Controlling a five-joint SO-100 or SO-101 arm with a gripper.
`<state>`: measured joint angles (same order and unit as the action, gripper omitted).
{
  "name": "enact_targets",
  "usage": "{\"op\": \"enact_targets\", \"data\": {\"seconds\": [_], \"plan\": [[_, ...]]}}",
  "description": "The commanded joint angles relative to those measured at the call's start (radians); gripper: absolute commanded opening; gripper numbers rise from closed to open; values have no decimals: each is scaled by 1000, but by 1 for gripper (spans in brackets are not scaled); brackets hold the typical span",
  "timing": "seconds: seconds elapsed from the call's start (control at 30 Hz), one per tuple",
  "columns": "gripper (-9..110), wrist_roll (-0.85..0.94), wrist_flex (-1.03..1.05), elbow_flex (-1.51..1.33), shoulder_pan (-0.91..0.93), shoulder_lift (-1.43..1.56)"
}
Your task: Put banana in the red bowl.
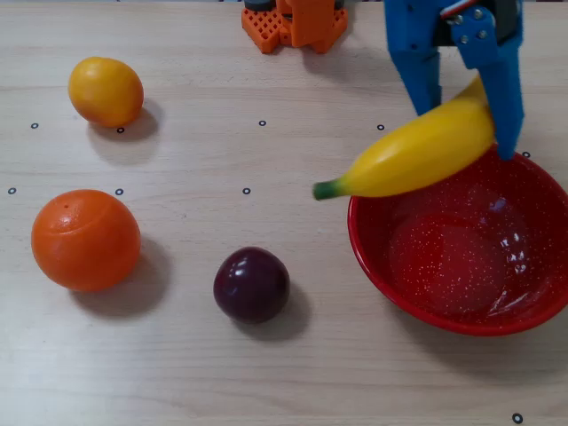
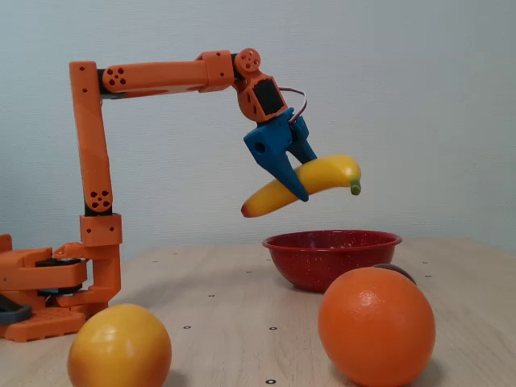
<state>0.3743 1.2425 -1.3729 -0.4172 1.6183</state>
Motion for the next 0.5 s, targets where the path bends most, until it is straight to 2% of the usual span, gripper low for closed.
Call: {"op": "enact_targets", "data": {"seconds": [0.0, 0.47], "plan": [[0, -17, -60, 86, -25, 21], [0, 20, -166, 103, -55, -124]]}}
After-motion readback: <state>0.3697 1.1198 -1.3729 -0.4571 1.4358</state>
